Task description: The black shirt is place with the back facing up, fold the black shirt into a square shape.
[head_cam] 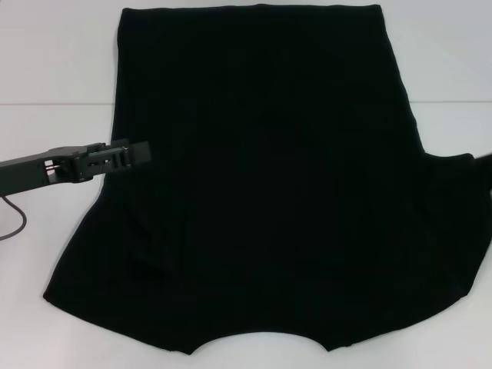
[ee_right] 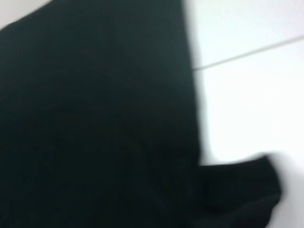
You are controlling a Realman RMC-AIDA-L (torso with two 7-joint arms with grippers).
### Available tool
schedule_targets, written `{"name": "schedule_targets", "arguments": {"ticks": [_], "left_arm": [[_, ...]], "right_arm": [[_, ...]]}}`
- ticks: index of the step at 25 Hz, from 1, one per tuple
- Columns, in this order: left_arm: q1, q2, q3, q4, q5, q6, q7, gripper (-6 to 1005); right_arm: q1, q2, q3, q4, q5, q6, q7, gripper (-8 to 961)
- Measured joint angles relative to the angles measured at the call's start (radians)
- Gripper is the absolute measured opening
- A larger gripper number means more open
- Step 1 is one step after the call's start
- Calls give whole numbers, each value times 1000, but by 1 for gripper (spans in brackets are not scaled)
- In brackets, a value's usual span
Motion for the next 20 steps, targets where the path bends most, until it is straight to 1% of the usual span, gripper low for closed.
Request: {"name": "schedule_targets", "arguments": {"ticks": [2,5,8,11,13,15,19,20], "left_arm": [[0,-1,-1,-1,0,0,-1,751],[0,-1,0,-3,-6,-5,-2,751],[3,-1,-8,-4,-20,-9,-2,752],[5,-1,-29,-4,-23,-7,-2,752],[10,-1,-47,-4,-27,-2,-1,752],[15,0,-58,-4,-33,-1,0,751],[25,-1,-72,-4,-50,-6,1,751],[25,-1,-76,-4,-52,-6,1,751]], "right_arm": [[29,17,-14,1,23,-27,-28,106],[83,57,-78,6,24,-54,-73,122],[127,98,-222,9,18,-53,-118,139],[148,124,-341,9,8,-32,-130,156],[152,128,-351,9,3,-27,-119,167],[151,124,-337,9,5,-30,-113,178],[135,98,-260,2,10,-34,-97,320],[128,90,-209,1,13,-27,-91,356]]}}
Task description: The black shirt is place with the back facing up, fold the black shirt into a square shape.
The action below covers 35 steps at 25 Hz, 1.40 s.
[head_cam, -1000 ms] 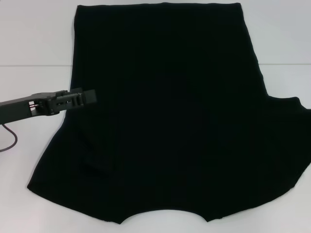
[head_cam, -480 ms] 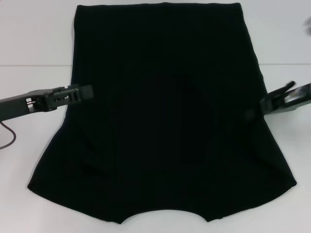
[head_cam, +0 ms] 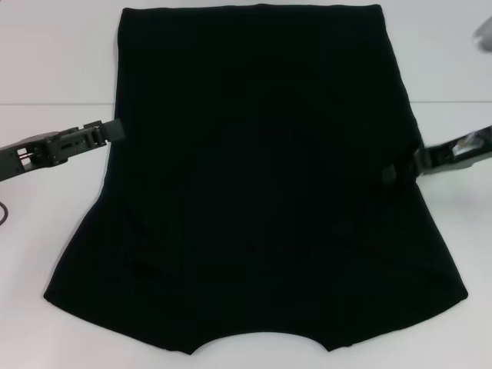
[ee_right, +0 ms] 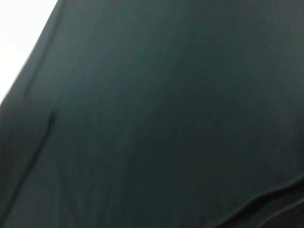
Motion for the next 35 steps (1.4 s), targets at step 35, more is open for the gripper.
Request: {"name": "schedule_targets", "arguments": {"ticks": [35], "left_arm": [[23,14,65,150,630,-63,-547,544]], "right_arm": [[-38,-59,163,-8,65,-46,4,508]]}}
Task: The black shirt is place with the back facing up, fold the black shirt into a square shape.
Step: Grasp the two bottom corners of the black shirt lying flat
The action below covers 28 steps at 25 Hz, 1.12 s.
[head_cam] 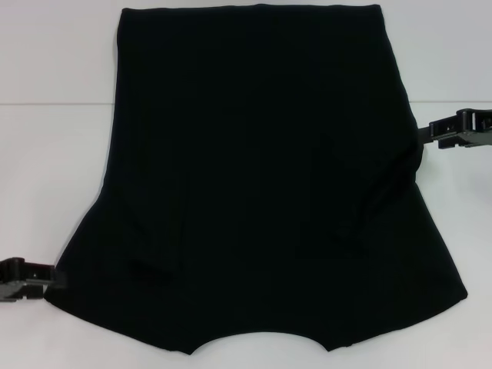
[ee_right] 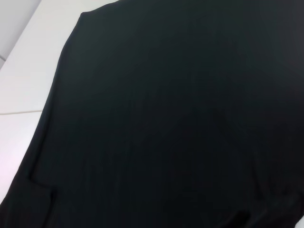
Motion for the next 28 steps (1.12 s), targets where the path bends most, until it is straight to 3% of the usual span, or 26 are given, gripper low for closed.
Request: {"name": "schedule_targets", "arguments": {"ticks": [8,15,28], "left_arm": [[-4,-3,33,-35,5,-42,-10,550],[-17,-20,57,-42,-2,-43,-6,547],[-61,-25,48,-67,-24,-103,-12,546]], "right_arm": [[-2,0,0,1,0,1,-1,507],[-3,2,0,1,0,1,-7,507],[-19,1,0,1,5,-3,-11,507]]}}
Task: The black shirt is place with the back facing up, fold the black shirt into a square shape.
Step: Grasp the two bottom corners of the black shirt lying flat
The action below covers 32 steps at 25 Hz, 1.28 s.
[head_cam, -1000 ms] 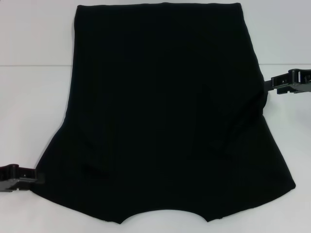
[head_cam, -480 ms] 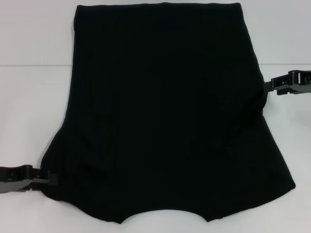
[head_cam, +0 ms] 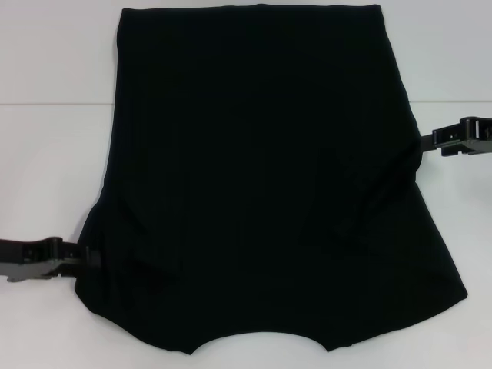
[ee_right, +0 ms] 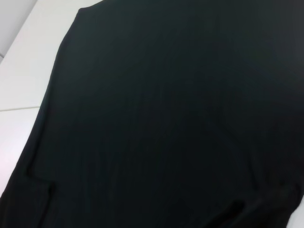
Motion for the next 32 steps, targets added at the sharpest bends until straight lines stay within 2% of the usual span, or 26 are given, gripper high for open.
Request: {"name": "schedule_targets", "arguments": {"ticks": [7,15,26,32], "left_arm": [[-1,5,5,-6,-5,-7,-2,546],[-18,-3,33,-13,-1,-17,1,546],[-14,-5,39,-9,2,-34,-4,351],[-20,6,27,-16,-21,16,36,127]], "right_arm": [[-7,-1,2,0,0,-1,-3,507],[-7,-1,2,0,0,-1,-3,508],[-16,-6,-1,-7,-6,-37,-15,508],[-40,-17,-2,-12,-17,-108,-48,507]]}}
